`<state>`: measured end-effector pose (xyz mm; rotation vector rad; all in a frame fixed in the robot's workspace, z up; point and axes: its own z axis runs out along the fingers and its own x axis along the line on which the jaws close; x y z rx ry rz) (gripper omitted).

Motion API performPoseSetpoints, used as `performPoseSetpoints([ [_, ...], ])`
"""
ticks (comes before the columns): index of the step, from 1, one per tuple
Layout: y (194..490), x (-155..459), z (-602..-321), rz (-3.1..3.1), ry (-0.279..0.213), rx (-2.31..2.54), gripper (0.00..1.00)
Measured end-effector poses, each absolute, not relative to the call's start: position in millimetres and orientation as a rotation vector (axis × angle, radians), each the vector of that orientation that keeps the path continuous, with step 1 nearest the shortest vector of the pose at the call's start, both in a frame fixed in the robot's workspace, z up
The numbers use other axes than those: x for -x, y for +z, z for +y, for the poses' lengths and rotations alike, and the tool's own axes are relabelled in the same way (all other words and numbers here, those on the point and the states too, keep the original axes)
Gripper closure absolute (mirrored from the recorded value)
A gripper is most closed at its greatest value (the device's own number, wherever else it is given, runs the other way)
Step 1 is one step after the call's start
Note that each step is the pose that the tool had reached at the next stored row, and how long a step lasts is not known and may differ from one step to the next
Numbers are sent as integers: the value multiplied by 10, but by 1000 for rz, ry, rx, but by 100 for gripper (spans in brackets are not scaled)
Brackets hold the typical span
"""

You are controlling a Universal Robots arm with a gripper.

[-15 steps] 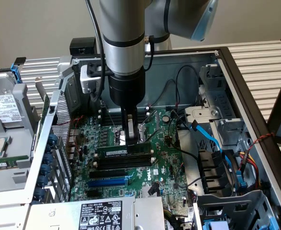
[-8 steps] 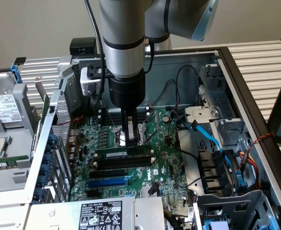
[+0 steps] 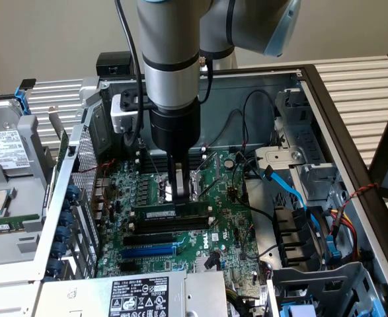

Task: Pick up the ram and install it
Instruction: 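Insert the ram into the slot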

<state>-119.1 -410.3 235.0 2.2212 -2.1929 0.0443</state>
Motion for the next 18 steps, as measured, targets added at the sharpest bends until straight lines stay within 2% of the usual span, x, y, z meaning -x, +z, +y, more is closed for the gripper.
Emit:
performPoseSetpoints([
  [18,2283,1203,-4106,-2196,44,-2218,86],
])
